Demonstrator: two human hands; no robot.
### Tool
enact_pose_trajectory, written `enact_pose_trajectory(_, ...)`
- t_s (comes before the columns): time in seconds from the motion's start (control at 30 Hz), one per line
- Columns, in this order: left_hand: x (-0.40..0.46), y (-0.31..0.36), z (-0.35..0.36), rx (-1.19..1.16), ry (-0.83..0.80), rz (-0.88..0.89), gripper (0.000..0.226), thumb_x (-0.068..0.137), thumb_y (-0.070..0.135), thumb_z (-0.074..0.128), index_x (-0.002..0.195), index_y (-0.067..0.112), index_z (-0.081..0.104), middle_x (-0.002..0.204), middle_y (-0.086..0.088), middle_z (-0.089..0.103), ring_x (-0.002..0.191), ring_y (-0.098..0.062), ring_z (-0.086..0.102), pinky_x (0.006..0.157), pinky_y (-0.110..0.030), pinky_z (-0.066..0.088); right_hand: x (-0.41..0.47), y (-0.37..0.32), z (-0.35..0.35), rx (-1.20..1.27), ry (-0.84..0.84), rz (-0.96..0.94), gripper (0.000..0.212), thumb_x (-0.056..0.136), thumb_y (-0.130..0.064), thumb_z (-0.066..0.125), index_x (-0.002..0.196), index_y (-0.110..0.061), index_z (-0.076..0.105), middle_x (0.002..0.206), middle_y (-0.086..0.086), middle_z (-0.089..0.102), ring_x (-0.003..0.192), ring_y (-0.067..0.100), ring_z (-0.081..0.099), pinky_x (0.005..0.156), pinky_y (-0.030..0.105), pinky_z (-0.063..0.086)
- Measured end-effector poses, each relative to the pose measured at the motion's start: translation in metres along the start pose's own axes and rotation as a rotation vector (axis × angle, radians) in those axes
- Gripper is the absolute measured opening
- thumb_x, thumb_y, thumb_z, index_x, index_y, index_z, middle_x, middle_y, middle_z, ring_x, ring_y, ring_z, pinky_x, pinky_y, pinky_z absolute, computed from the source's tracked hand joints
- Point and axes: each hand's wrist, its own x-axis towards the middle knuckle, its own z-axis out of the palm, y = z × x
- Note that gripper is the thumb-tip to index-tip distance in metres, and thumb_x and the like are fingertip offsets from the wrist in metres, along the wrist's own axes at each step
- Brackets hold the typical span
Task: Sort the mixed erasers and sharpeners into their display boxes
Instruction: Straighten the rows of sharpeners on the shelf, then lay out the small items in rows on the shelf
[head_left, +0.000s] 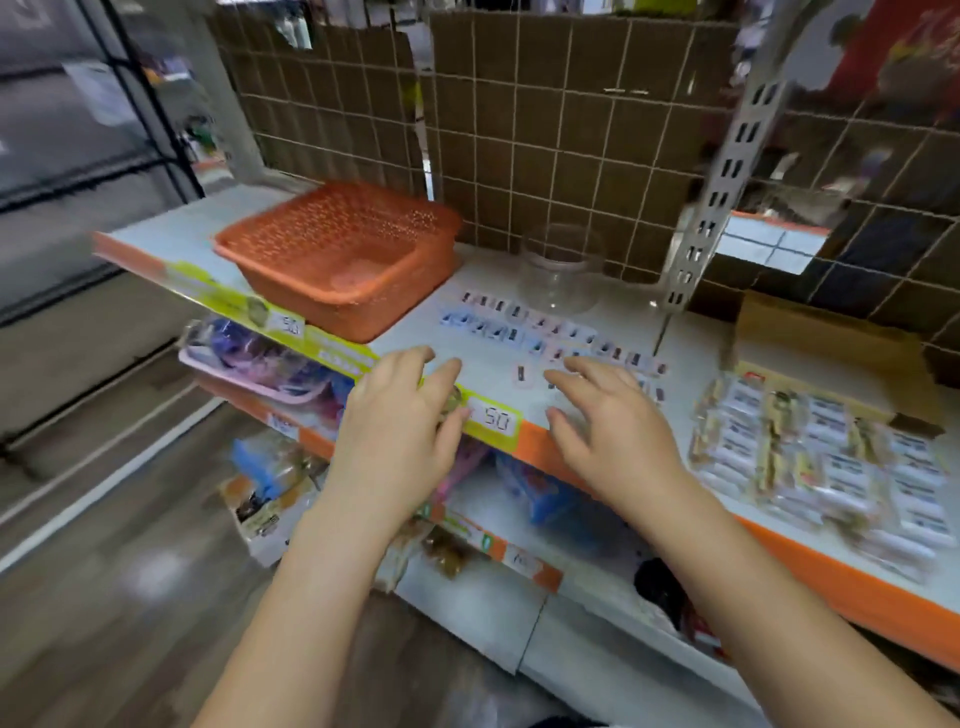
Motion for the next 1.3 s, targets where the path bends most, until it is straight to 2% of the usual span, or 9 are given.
enact_pose_trajectory(0.17,0.021,-0.066,-0.006,0.065,0.048,-0.059,0.050,0.078,0.036,0.041,0.109,0.003,0.062,0.107,-0.022,0.059,0.097,-0.040,0.058,0.080,-0.049,0.051,0.059,-0.030,0.032,0.047,0.035,-0.054,0.036,0.069,-0.017,0.059,0.101,-0.004,0.069,0.103,0.020,0.066,0.089,0.040,0.064,0.076,0.049,0.052)
enact_pose_trajectory(0.3,0.048,-0.115,-0.009,0.111,0.076,-0.112,0.050,0.078,0.036,0.041,0.107,0.002,0.063,0.106,-0.023,0.059,0.096,-0.040,0.057,0.080,-0.050,0.050,0.112,-0.047,0.056,0.143,0.024,-0.047,0.041,0.076,-0.021,0.051,0.111,-0.006,0.066,0.116,0.019,0.062,0.102,0.039,0.058,0.087,0.045,0.047)
enact_pose_trajectory(0.43,0.071,-0.156,-0.011,0.129,0.074,-0.176,0.044,0.082,0.031,0.055,0.117,0.004,0.060,0.117,-0.022,0.056,0.106,-0.041,0.052,0.086,-0.052,0.045,0.158,-0.060,0.075,0.181,0.019,-0.075,0.041,0.076,-0.021,0.049,0.111,-0.007,0.066,0.117,0.016,0.061,0.105,0.038,0.055,0.088,0.040,0.045)
enact_pose_trajectory(0.6,0.112,-0.209,-0.008,0.130,0.019,-0.153,0.048,0.079,0.032,0.053,0.118,0.003,0.059,0.115,-0.022,0.056,0.105,-0.041,0.052,0.088,-0.051,0.045,0.216,-0.069,0.098,0.142,-0.085,-0.067,0.039,0.083,-0.025,0.049,0.116,-0.009,0.063,0.119,0.014,0.059,0.110,0.033,0.053,0.094,0.035,0.040)
enact_pose_trajectory(0.8,0.178,-0.263,0.006,0.069,-0.240,-0.081,0.046,0.087,0.031,0.057,0.127,0.008,0.052,0.118,-0.018,0.054,0.114,-0.033,0.047,0.095,-0.040,0.038,0.276,-0.079,0.118,0.051,-0.278,0.054,0.031,0.093,-0.017,0.048,0.123,-0.014,0.055,0.114,-0.001,0.057,0.103,0.019,0.054,0.079,0.025,0.039)
enact_pose_trajectory(0.87,0.200,-0.273,0.015,0.040,-0.339,-0.020,0.043,0.087,0.032,0.057,0.124,0.010,0.055,0.121,-0.016,0.055,0.114,-0.030,0.049,0.095,-0.037,0.038,0.295,-0.080,0.130,-0.055,-0.347,0.103,0.031,0.093,-0.016,0.048,0.124,-0.014,0.053,0.120,0.004,0.056,0.106,0.019,0.053,0.079,0.023,0.035)
enact_pose_trajectory(0.97,0.233,-0.284,0.032,0.041,-0.491,0.051,0.041,0.088,0.032,0.056,0.126,0.016,0.054,0.129,-0.010,0.054,0.118,-0.026,0.048,0.095,-0.030,0.038,0.318,-0.077,0.148,-0.179,-0.478,0.191,0.028,0.091,-0.014,0.050,0.119,-0.013,0.054,0.119,0.008,0.057,0.105,0.021,0.054,0.083,0.026,0.040)
enact_pose_trajectory(1.17,0.290,-0.290,0.064,0.007,-0.736,0.156,0.041,0.086,0.027,0.059,0.126,0.016,0.053,0.128,-0.007,0.054,0.112,-0.025,0.052,0.093,-0.033,0.044,0.336,-0.081,0.169,-0.110,-0.671,0.380,0.021,0.083,-0.012,0.063,0.104,-0.011,0.061,0.103,0.009,0.062,0.079,0.018,0.055,0.067,0.028,0.045)
enact_pose_trajectory(1.3,0.305,-0.288,0.080,0.000,-0.871,0.157,0.039,0.075,0.030,0.068,0.112,0.019,0.061,0.120,-0.005,0.055,0.102,-0.023,0.054,0.090,-0.038,0.048,0.337,-0.081,0.172,-0.155,-0.679,0.351,0.024,0.087,-0.013,0.058,0.110,-0.009,0.059,0.109,0.011,0.060,0.092,0.024,0.057,0.071,0.027,0.041)
